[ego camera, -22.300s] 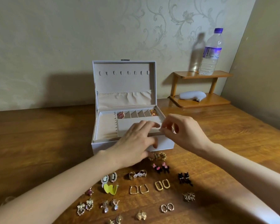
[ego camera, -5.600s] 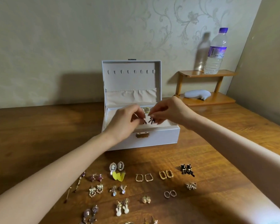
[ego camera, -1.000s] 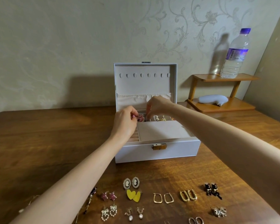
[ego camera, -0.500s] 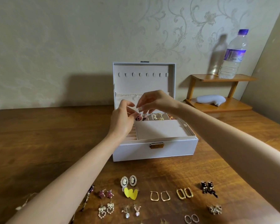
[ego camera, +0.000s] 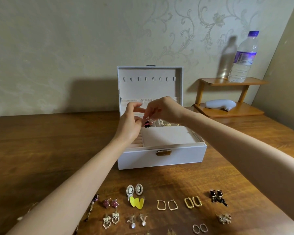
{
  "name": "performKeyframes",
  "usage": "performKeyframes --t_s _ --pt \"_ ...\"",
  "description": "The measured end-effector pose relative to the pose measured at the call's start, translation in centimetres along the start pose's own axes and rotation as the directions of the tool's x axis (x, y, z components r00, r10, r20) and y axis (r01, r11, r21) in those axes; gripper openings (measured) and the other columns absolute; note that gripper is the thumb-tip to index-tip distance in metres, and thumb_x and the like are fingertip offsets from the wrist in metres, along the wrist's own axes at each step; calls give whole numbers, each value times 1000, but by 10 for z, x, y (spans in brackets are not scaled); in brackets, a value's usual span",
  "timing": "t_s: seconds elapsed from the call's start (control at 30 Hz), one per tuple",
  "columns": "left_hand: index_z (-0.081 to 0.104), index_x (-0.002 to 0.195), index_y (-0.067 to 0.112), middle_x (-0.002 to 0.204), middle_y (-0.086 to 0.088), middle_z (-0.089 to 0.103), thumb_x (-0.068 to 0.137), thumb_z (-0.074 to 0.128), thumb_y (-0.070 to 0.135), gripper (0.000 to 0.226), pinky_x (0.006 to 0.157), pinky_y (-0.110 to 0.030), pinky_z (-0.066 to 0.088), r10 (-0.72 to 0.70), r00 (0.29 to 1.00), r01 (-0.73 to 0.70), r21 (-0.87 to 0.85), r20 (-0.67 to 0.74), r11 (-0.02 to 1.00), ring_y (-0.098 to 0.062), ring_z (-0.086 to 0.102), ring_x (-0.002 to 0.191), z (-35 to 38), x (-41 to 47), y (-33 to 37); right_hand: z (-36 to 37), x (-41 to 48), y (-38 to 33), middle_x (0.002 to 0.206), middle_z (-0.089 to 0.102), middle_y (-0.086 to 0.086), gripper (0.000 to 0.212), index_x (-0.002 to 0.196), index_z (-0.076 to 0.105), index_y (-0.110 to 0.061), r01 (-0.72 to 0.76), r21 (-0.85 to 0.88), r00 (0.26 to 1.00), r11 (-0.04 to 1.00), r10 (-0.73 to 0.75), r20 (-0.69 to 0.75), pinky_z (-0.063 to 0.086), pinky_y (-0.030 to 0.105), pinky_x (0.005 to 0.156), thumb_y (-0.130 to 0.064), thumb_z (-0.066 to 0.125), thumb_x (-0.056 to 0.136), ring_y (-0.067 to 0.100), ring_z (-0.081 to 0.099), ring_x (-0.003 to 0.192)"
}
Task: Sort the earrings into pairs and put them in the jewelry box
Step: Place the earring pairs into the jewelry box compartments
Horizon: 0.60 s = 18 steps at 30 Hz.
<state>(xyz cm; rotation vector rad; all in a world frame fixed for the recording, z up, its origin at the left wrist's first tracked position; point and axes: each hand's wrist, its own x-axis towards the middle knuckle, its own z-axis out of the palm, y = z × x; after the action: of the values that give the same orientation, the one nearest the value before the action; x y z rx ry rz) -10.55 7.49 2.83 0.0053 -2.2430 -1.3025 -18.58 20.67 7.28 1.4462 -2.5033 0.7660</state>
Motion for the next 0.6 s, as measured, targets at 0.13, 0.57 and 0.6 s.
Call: performKeyframes --t_s 0.13,0.57,0.6 --pt "38 131 18 117 0 52 91 48 -7 48 66 -7 48 1 999 -1 10 33 1000 -10 62 84 1 0 -2 2 -3 2 80 72 7 15 86 74 -9 41 -29 999 999 -42 -29 53 30 73 -1 72 74 19 67 74" --pt "46 124 12 112 3 57 92 51 1 34 65 -1 44 29 999 -30 45 18 999 -8 56 96 2 3 -4 -1 -5 -7 74 69 9 10 83 70 0 -270 269 963 924 264 60 49 12 57 1 73 74 12 65 62" --pt "47 122 12 110 3 57 91 52 2 32 65 0 43 29 999 -30 56 13 998 -8 56 95 3 3 -4 -2 -5 -7 74 69 11 9 82 70 1 -295 291 955 910 288 67 49 13 56 2 73 73 12 65 61"
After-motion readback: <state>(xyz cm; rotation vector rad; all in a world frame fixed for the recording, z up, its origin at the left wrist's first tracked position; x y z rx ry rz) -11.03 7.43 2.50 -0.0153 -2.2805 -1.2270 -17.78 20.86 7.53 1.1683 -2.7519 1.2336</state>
